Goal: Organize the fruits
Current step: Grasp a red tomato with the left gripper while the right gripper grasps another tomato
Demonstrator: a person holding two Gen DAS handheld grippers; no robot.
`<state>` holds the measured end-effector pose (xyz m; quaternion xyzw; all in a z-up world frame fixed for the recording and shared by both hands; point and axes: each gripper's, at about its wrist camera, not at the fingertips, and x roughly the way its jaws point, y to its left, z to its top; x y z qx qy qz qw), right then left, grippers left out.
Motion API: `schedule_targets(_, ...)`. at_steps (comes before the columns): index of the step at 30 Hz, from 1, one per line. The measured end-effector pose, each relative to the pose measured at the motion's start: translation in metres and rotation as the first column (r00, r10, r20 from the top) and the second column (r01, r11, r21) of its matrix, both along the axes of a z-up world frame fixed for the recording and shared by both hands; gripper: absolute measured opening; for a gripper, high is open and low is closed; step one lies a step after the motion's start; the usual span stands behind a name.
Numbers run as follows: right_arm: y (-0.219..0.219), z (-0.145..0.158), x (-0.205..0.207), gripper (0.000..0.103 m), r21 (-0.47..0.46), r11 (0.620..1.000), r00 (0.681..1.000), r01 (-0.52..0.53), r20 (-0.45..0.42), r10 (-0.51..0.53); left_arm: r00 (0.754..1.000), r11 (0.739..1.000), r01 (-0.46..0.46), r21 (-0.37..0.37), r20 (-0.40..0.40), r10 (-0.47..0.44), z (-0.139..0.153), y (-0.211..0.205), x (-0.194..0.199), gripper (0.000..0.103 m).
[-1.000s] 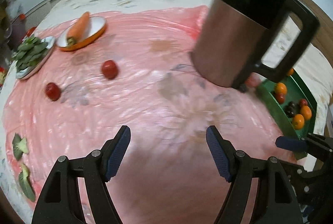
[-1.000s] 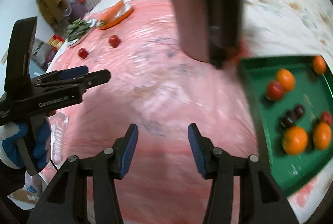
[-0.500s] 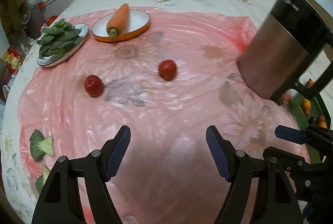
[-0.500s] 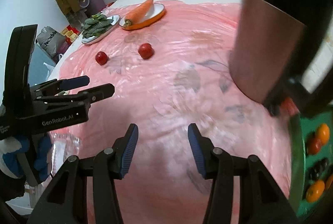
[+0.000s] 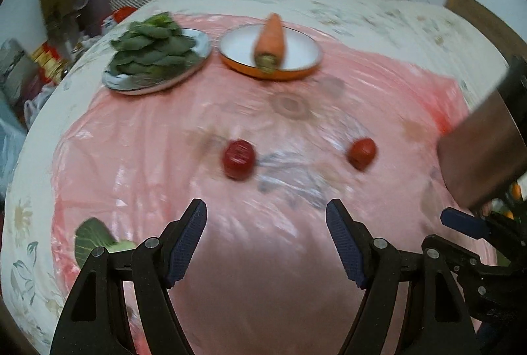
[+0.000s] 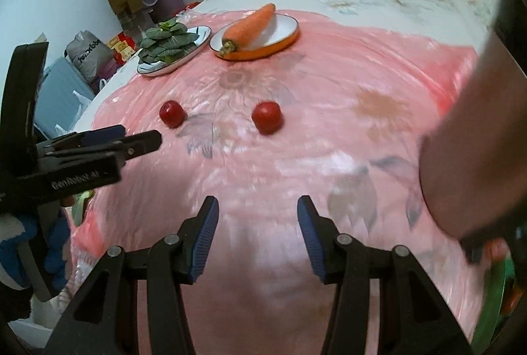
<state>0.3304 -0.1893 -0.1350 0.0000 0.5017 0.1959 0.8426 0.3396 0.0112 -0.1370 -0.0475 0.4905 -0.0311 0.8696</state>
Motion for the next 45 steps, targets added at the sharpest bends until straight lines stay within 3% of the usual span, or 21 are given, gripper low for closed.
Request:
schedule_targets(6,0.018,-0.005,0.028,0.069,-0.014,1.000,0.998,-0.026,0.051,0.027,0.999,0.998,-0.053,-0.015,0.007,0.053,-0.011,0.021,0.023,0.069)
schedule_targets(12,0.031,-0.011,0.047,0.069,-0.062,0.996,0.994,-0.063,0.086,0.068,0.999,0.999,-0.050,-0.021,-0.016,0.050,-0.028,0.021,0.039,0.066)
schedule_targets(28,0.041,-0.028,0.083,0.069,-0.079,0.994,0.993,-0.081,0.082,0.087,0.998,0.999,-0.049,0.002,-0.043,0.049,-0.049,0.017,0.047,0.054)
schedule_targets(33,0.051,-0.033,0.089,0.050,-0.121,0.986,0.990,-0.110,0.073,0.119,0.998,0.999,-0.053,-0.001,-0.043,0.053,-0.053,0.018,0.047,0.050)
schedule_targets(38,0.061,-0.039,0.089,0.045,-0.193,0.970,0.984,-0.146,0.075,0.163,0.998,0.999,-0.052,0.003,-0.040,0.052,-0.056,0.018,0.047,0.048)
schedule_targets(44,0.054,-0.043,0.094,0.037,-0.190,0.972,0.987,-0.138,0.058,0.152,0.998,0.998,-0.052,-0.030,-0.034,0.051,-0.057,0.021,0.046,0.040)
schedule_targets(45,0.052,-0.045,0.094,0.032,-0.184,0.973,0.988,-0.137,0.050,0.149,0.998,0.998,-0.050,-0.036,-0.034,0.049,-0.057,0.021,0.046,0.037)
